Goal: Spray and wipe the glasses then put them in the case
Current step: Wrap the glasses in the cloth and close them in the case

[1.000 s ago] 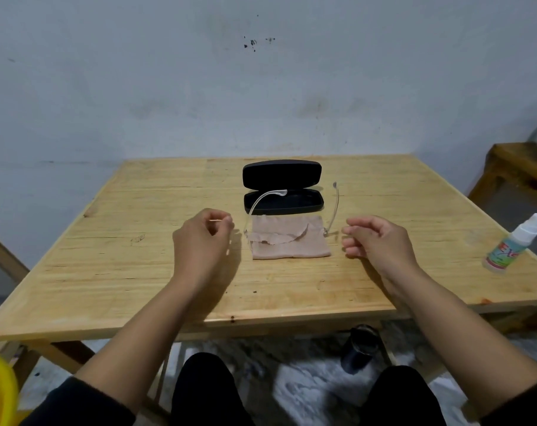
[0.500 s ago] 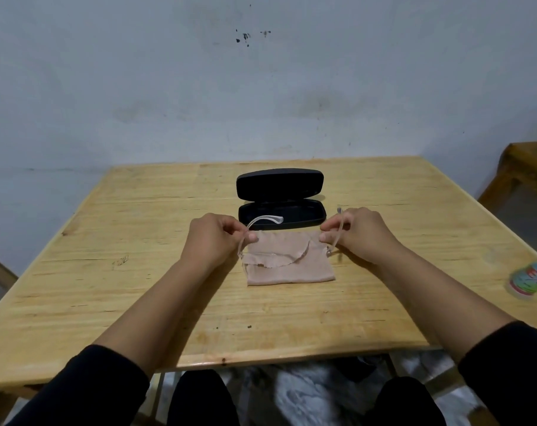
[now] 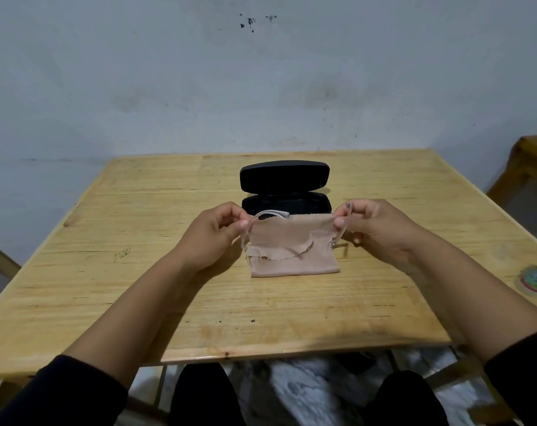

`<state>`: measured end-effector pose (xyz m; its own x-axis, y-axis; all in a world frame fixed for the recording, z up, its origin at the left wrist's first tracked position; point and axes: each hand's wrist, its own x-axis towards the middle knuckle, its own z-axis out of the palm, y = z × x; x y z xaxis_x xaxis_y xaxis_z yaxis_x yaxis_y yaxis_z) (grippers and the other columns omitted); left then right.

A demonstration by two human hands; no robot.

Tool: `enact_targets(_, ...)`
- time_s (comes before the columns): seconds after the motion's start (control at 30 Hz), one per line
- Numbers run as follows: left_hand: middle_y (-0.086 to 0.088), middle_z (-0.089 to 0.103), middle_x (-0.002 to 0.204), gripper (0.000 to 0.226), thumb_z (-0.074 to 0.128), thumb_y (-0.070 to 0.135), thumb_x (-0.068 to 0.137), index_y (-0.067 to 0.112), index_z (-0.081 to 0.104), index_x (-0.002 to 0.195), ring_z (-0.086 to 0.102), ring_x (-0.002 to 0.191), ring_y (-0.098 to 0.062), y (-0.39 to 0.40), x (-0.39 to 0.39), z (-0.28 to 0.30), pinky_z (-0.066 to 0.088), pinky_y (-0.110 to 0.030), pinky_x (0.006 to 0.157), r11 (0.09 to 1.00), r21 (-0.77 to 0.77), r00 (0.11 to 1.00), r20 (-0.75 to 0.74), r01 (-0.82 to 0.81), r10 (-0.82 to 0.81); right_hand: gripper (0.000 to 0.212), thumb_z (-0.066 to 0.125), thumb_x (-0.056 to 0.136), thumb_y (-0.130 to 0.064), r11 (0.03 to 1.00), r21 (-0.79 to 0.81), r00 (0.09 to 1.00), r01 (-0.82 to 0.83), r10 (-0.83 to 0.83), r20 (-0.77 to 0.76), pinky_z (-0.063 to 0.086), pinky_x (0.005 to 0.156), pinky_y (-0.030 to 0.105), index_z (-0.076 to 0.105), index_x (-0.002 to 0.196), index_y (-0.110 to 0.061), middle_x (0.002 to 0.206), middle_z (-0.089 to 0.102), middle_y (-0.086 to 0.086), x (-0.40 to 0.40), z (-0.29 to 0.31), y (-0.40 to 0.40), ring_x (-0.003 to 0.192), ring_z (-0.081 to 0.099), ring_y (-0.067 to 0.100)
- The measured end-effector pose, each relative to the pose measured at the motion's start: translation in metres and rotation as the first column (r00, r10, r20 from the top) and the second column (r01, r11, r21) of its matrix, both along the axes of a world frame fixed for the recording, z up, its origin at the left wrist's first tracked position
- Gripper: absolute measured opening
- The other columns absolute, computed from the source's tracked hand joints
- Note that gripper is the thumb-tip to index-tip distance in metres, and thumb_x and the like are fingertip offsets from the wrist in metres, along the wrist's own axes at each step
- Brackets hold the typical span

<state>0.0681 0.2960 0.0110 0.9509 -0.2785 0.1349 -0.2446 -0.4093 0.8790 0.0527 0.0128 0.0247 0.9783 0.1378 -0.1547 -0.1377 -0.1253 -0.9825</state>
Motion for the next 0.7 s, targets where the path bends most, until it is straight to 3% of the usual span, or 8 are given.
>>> enact_targets(0.1, 0.000, 0.062, 0.077, 0.012, 0.049, 0.011, 0.094, 0.016, 0.056, 0.086, 0.055, 0.065, 0.002, 0.003, -0.003, 0.001, 0.041, -0.010, 0.066, 0.992, -0.019, 0.992, 0.017, 0.127, -0.127, 0.013, 0.058, 0.087, 0.001, 0.996, 0.040, 0.997, -0.081, 0.081, 0.004, 0.042, 0.058, 0.018, 0.065, 0.084, -0.010, 0.070, 0.061, 0.003, -0.004, 0.002, -0.002, 0.060, 0.048, 0.011)
enact_targets(0.17, 0.007, 0.059, 0.076, 0.012, 0.045, 0.021, 0.094, 0.015, 0.054, 0.090, 0.054, 0.070, -0.003, 0.006, -0.004, -0.002, 0.042, -0.015, 0.070, 0.981, 0.012, 0.980, 0.038, 0.194, -0.194, 0.017, 0.053, 0.090, 0.000, 0.989, 0.016, 0.989, -0.144, 0.144, -0.015, 0.044, 0.070, 0.021, 0.064, 0.088, -0.012, 0.069, 0.059, 0.001, -0.007, 0.003, -0.003, 0.064, 0.043, 0.014)
enact_targets(0.27, 0.007, 0.067, 0.082, 0.034, 0.034, 0.038, 0.093, 0.015, 0.054, 0.107, 0.059, 0.078, -0.006, 0.008, -0.007, -0.005, 0.043, -0.016, 0.074, 0.962, 0.043, 0.961, 0.043, 0.271, -0.272, 0.020, 0.046, 0.092, -0.001, 0.977, -0.033, 0.976, -0.212, 0.210, -0.056, 0.040, 0.081, 0.032, 0.062, 0.095, -0.012, 0.083, 0.070, 0.014, -0.010, 0.006, 0.000, 0.069, 0.053, 0.014)
enact_targets(0.33, 0.003, 0.070, 0.083, 0.037, 0.029, 0.038, 0.095, 0.019, 0.055, 0.113, 0.060, 0.078, -0.004, 0.007, -0.009, -0.006, 0.042, -0.012, 0.074, 0.963, 0.052, 0.964, 0.033, 0.263, -0.265, 0.022, 0.041, 0.091, -0.001, 0.980, -0.046, 0.980, -0.194, 0.191, -0.056, 0.040, 0.076, 0.031, 0.061, 0.095, -0.010, 0.093, 0.072, 0.022, -0.012, 0.009, 0.005, 0.063, 0.056, 0.006)
enact_targets(0.43, 0.005, 0.072, 0.088, 0.041, 0.027, 0.046, 0.096, 0.024, 0.056, 0.114, 0.063, 0.086, -0.005, 0.007, -0.010, -0.006, 0.043, -0.011, 0.077, 0.972, 0.032, 0.970, 0.069, 0.232, -0.234, 0.023, 0.041, 0.087, 0.000, 0.985, -0.074, 0.988, -0.154, 0.152, -0.032, 0.036, 0.067, 0.028, 0.062, 0.091, -0.010, 0.091, 0.073, 0.019, -0.012, 0.008, 0.008, 0.066, 0.056, 0.007)
enact_targets(0.6, 0.016, 0.070, 0.096, 0.045, 0.044, 0.065, 0.081, 0.031, 0.063, 0.104, 0.062, 0.096, -0.001, 0.017, -0.013, -0.003, 0.042, -0.008, 0.080, 0.991, -0.019, 0.985, 0.111, 0.135, -0.132, 0.016, 0.054, 0.086, 0.003, 0.999, -0.022, 0.996, -0.038, 0.040, 0.085, 0.043, 0.061, 0.020, 0.060, 0.090, -0.011, 0.096, 0.074, 0.009, -0.021, 0.004, -0.006, 0.077, 0.063, 0.011)
enact_targets(0.7, 0.016, 0.070, 0.095, 0.019, 0.059, 0.039, 0.084, 0.025, 0.067, 0.095, 0.062, 0.074, 0.006, 0.018, -0.018, -0.003, 0.043, -0.007, 0.067, 0.994, -0.012, 0.988, 0.113, 0.111, -0.109, 0.012, 0.061, 0.083, 0.001, 0.999, -0.014, 0.990, -0.036, 0.037, 0.134, 0.052, 0.065, 0.016, 0.060, 0.088, -0.010, 0.098, 0.074, 0.010, -0.031, 0.003, -0.010, 0.085, 0.069, 0.014)
